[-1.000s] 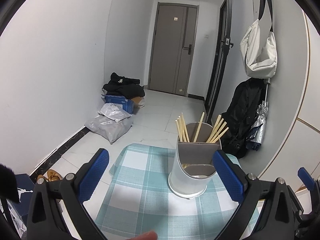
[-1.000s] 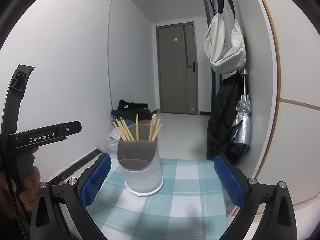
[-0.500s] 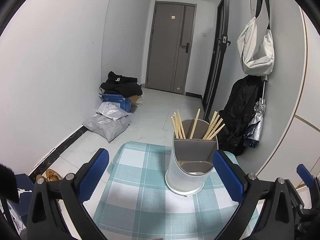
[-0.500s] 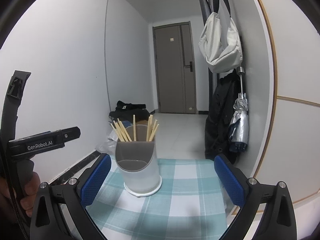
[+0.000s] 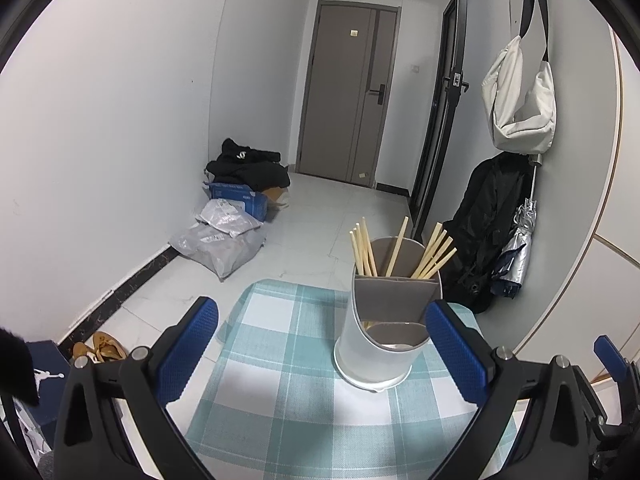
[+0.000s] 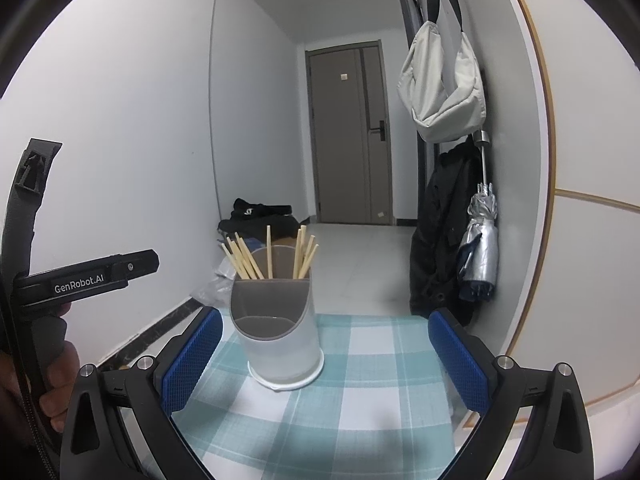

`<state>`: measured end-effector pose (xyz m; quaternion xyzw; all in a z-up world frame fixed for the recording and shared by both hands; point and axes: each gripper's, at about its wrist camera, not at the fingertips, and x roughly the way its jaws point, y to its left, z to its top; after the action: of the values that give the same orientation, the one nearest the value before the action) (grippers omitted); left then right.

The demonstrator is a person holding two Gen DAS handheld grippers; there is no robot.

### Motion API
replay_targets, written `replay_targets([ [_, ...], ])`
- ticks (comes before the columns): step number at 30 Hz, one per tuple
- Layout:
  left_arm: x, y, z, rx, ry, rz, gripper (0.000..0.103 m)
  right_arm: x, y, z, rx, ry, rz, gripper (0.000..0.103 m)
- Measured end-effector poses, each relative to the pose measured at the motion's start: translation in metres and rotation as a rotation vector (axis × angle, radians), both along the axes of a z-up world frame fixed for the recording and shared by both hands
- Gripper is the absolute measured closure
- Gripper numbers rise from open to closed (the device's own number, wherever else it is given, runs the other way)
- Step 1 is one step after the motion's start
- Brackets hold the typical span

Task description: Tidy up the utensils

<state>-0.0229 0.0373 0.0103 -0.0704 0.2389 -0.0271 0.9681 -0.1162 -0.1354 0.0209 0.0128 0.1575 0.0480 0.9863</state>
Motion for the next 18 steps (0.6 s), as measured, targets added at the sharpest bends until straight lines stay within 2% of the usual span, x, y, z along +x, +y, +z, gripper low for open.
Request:
replay_targets([
  [18, 0.002, 0.0011, -0.0012, 0.011, -0.003, -0.005, 0.001, 0.0008, 0.0006, -0.002, -0.01, 0.012, -0.014, 0.0],
])
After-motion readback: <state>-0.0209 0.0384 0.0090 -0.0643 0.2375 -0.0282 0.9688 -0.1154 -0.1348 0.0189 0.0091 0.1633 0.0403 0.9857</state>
